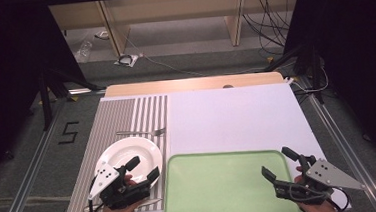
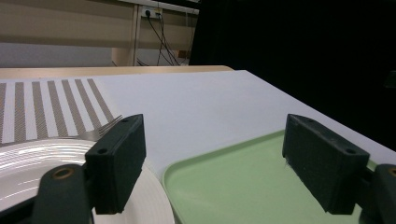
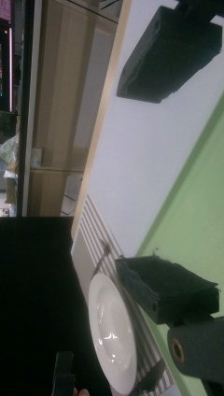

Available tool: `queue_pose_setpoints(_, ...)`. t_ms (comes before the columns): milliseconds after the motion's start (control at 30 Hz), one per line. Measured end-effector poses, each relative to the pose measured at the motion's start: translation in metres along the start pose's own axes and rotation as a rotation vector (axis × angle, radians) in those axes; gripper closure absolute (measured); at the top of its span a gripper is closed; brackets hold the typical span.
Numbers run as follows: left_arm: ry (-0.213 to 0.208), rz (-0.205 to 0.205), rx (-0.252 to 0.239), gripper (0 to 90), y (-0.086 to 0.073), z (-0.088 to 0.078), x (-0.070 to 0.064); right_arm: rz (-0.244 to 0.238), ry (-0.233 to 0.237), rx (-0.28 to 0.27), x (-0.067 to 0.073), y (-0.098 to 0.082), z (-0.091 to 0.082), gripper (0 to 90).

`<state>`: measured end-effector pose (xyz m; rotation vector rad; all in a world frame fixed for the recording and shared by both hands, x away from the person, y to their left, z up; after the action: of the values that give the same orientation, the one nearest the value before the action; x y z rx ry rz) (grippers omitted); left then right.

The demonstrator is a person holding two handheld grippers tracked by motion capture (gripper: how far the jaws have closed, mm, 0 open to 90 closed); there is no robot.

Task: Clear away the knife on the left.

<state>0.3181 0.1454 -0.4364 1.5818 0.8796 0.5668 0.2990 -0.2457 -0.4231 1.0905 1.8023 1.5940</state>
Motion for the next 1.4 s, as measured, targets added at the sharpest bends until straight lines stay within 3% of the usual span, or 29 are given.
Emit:
queue_pose_setpoints(300,0.001,0.005,0.008,21.4,0.000,0.000,0.000,-0.002,0.003,0.001,0.000,0.000,0.000,16.0)
queue_pose_setpoints(467,0.011,0.044,0.010,21.7,0.006,-0.006,0.003,-0.003,0.005,0.004,0.000,0.000,0.000,16.1)
queue_pose_setpoints(800,-0.001,0.069,0.082,21.8,0.014,-0.015,0.010,0.005,0.004,0.002,0.000,0.000,0.000,16.3)
queue_pose_setpoints(933,-0.021,0.077,0.145,21.9,0.013,-0.017,0.013,0.005,0.003,0.002,-0.001,0.000,0.000,16.4)
queue_pose_setpoints(1033,-0.030,0.091,0.224,22.9,0.012,-0.018,0.017,-0.001,0.007,0.001,-0.001,0.000,0.001,16.5)
queue_pose_setpoints(1067,-0.030,0.091,0.224,22.9,0.012,-0.018,0.017,-0.001,0.008,0.003,-0.001,0.000,0.001,16.5)
queue_pose_setpoints(1133,-0.044,0.089,0.281,22.9,0.013,-0.022,0.020,-0.006,0.013,0.005,0.000,0.000,0.002,16.5)
queue_pose_setpoints(1233,-0.035,0.107,0.321,23.0,0.012,-0.026,0.024,-0.008,0.020,0.012,0.001,-0.001,0.002,16.5)
queue_pose_setpoints(1400,-0.028,0.158,0.450,23.0,0.003,-0.038,0.029,-0.004,0.021,0.014,0.001,-0.001,0.003,16.6)
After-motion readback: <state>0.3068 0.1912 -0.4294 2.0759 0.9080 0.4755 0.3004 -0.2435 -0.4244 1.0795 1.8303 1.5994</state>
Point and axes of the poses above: each handheld gripper's, and its own axes: z roughly forward along the jaws, y roughly out of its top, x roughly to its left, the point moved 6 cm from there along z, roughly forward along the jaws, and after that the axes turned 8 degrees about z, right-handed, at the moved point
